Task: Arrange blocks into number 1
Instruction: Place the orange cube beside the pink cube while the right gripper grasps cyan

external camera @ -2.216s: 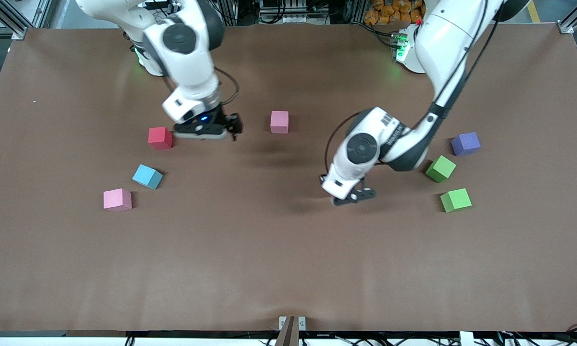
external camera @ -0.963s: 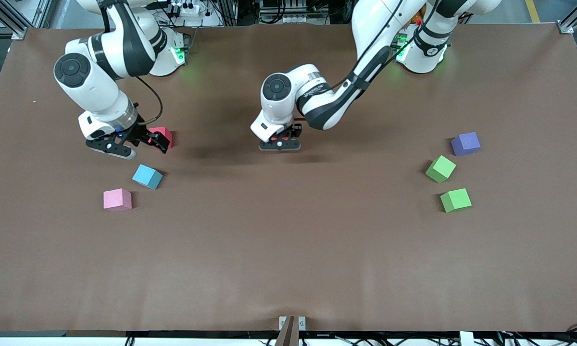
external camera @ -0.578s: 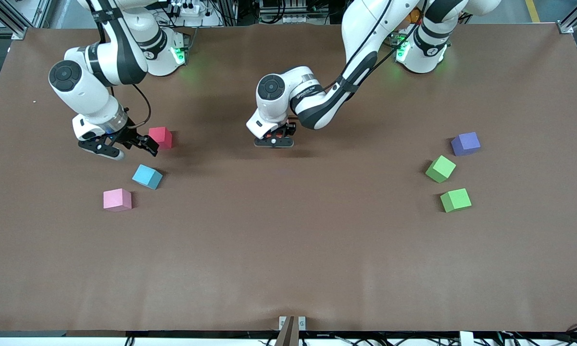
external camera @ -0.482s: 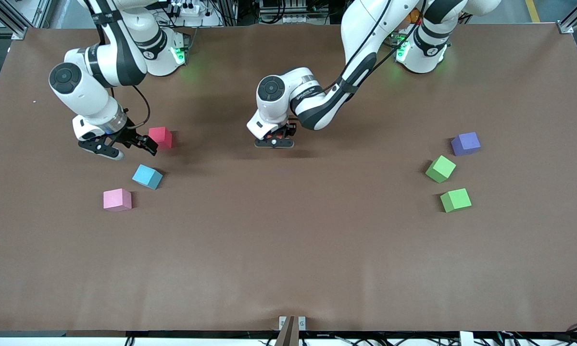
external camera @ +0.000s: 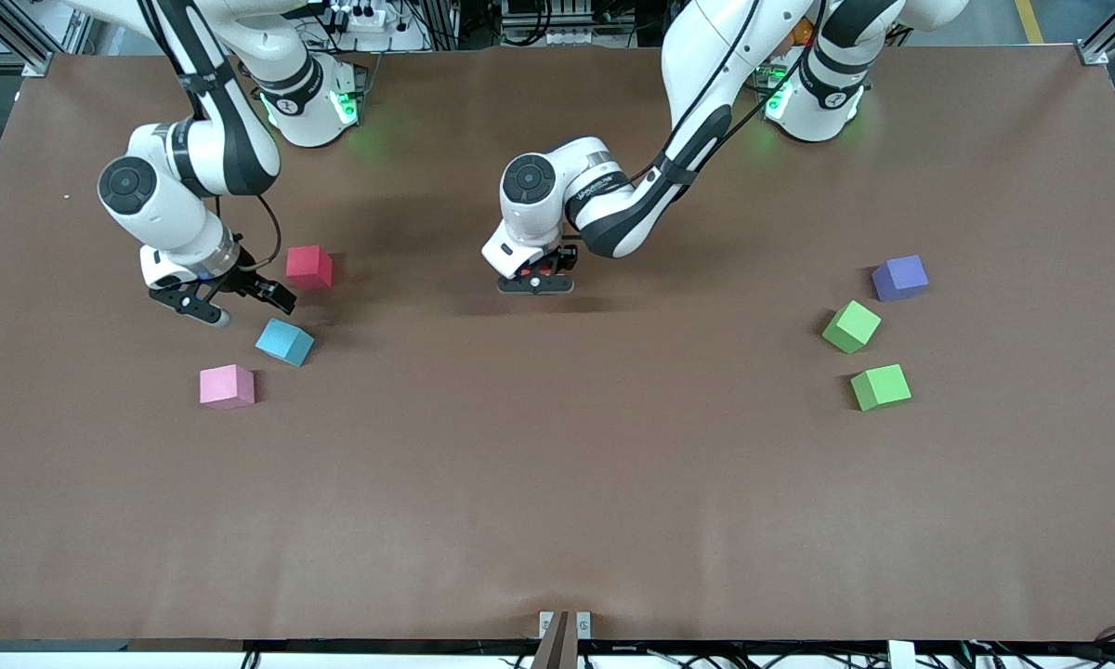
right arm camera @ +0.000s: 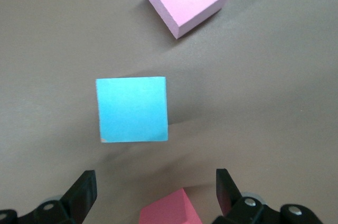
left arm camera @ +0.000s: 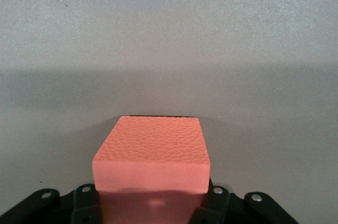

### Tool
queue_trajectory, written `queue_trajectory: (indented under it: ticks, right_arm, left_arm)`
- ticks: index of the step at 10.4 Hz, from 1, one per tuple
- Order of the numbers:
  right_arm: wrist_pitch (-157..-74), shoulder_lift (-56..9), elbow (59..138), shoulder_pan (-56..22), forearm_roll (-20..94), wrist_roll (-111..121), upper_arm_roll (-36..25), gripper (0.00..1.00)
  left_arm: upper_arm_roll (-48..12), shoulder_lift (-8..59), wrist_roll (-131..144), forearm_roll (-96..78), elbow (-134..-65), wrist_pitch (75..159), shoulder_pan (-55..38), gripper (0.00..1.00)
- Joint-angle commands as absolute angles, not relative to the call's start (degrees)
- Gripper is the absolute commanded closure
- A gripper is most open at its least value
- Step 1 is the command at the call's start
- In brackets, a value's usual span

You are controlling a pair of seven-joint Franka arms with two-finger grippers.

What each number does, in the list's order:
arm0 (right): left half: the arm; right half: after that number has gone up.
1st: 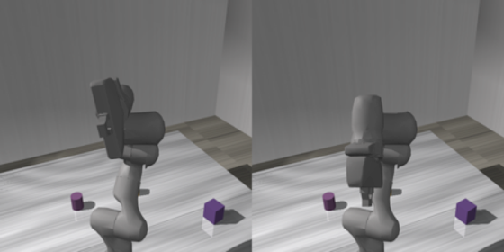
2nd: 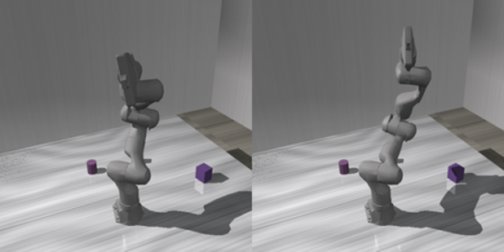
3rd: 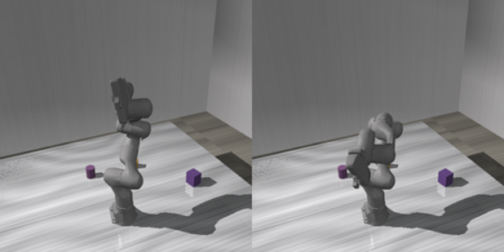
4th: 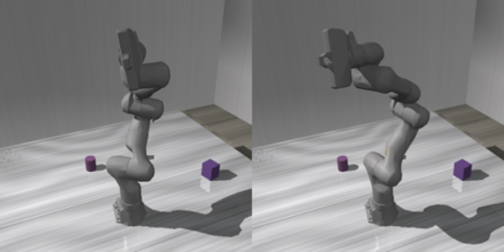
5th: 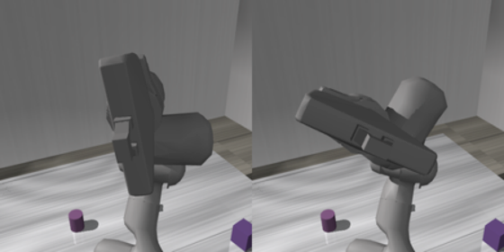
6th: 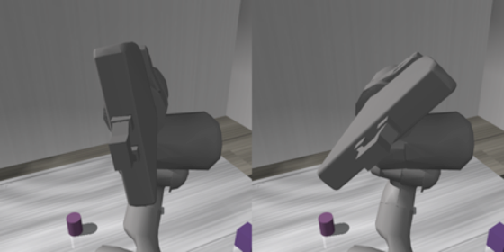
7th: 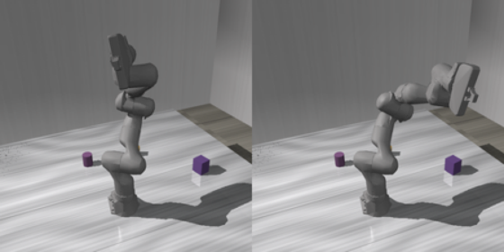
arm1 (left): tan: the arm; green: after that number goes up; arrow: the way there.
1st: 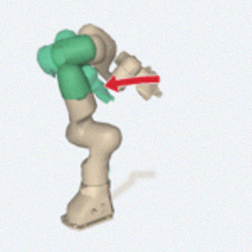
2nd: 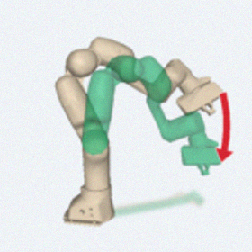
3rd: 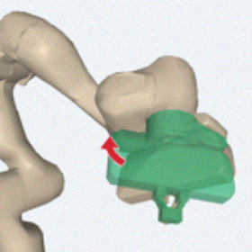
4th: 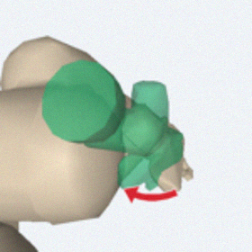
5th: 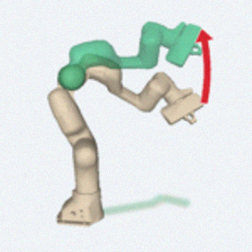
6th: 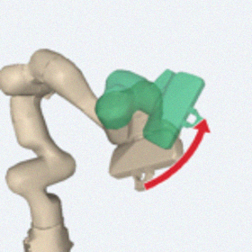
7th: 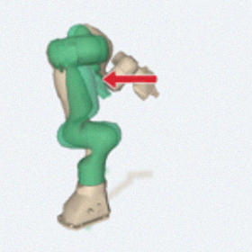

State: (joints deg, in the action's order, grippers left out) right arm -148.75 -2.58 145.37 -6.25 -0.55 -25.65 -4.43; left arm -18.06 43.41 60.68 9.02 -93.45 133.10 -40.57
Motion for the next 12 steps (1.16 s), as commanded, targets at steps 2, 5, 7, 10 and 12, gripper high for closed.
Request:
queue_trajectory:
  ticks: [2, 5, 7, 10, 12]
  right_arm:
    - [-151.6, -5.4, 144.6, -5.5, 1.0, -25.4, -4.0, 0.00]
    - [-151.4, -6.4, 143.2, -6.2, 5.6, -25.3, -4.0, 0.00]
    - [-151.5, -8.0, 141.7, -6.2, 5.6, -24.7, -4.0, 0.00]
    - [-150.9, -10.4, 138.2, -5.6, 5.4, -22.5, -4.2, 0.00]
    - [-150.8, -11.5, 135.9, -5.6, 5.3, -19.8, -5.3, 0.00]
  left_arm:
    - [-17.4, 44.0, 62.2, 9.9, -93.2, 133.0, -42.1, 1.00]
    - [-17.4, 44.0, 62.2, 9.9, -93.3, 131.4, -42.9, 1.00]
    - [-17.4, 44.0, 62.3, 9.9, -93.3, 130.7, -43.1, 1.00]
    - [-17.4, 44.0, 62.3, 9.9, -93.3, 129.4, -42.9, 1.00]
    - [-17.4, 44.0, 62.3, 9.9, -93.5, 129.3, -43.0, 1.00]
